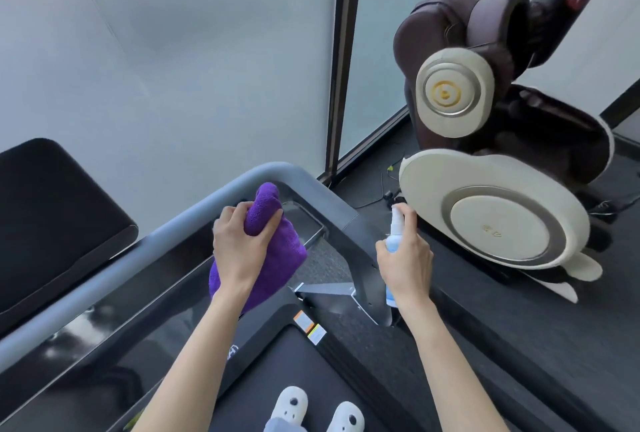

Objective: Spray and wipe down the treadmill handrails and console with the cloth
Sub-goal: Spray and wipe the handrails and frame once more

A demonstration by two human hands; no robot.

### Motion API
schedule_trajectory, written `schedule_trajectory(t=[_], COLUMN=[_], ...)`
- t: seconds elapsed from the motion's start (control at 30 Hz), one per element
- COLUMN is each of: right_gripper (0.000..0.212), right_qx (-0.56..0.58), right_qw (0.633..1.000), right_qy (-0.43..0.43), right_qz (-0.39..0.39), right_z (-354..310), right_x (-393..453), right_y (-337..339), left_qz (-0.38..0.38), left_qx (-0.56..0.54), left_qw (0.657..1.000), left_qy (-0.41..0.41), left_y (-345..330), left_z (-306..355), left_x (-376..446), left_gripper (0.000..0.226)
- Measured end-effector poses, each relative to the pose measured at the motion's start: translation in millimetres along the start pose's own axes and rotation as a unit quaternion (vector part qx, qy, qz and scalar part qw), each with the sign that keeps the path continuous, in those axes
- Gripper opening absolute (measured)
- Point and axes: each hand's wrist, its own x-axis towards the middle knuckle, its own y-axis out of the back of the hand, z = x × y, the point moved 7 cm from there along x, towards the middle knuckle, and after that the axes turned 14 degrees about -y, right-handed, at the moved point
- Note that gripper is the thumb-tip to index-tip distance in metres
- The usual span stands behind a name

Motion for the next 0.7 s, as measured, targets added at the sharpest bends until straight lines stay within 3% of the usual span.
schedule_trajectory(t=[0.33,0.53,0.7], right_gripper=[0.062,0.062,0.061], right_qx=[0.067,0.097,0.099], right_qw=[0.998,0.995,0.995], right_qy=[0.006,-0.008,-0.01], right_qz=[-0.008,0.017,0.023], right_z=[-16.8,-8.1,-10.6], right_x=[-3.1,-9.5,-6.2], right_y=[-6.2,0.7,0.1], left_qz=[0.013,-0.055,-0.063], left_qx=[-0.031,0.144,0.13], left_qw=[0.997,0.986,0.986], left_qy=[-0.068,-0.062,-0.077], left_y=[-21.3,-108.3,-131.9], left_z=[-1.1,-26.9,-14.3], left_x=[84.7,98.4,96.0], left_gripper=[0.034,0.045,0.045])
